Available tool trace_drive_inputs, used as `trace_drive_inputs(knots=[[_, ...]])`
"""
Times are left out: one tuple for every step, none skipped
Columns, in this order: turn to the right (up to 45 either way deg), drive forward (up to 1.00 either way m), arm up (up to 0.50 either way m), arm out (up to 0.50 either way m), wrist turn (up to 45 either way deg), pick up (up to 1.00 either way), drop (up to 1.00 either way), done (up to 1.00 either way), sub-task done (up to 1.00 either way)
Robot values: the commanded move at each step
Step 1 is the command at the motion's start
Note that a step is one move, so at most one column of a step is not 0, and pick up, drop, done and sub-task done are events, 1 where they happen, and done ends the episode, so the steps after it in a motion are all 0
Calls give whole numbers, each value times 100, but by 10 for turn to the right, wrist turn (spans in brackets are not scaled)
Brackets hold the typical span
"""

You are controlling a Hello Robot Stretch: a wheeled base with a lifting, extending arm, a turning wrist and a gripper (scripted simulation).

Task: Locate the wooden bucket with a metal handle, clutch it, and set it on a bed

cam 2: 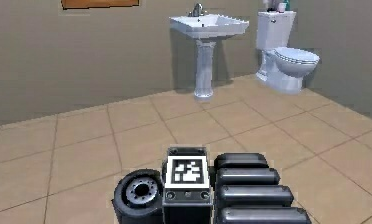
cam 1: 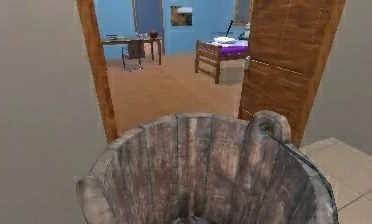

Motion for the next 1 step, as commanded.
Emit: trace_drive_inputs(knots=[[0, 100, 0, 0, 0, 0, 0, 0, 0]])
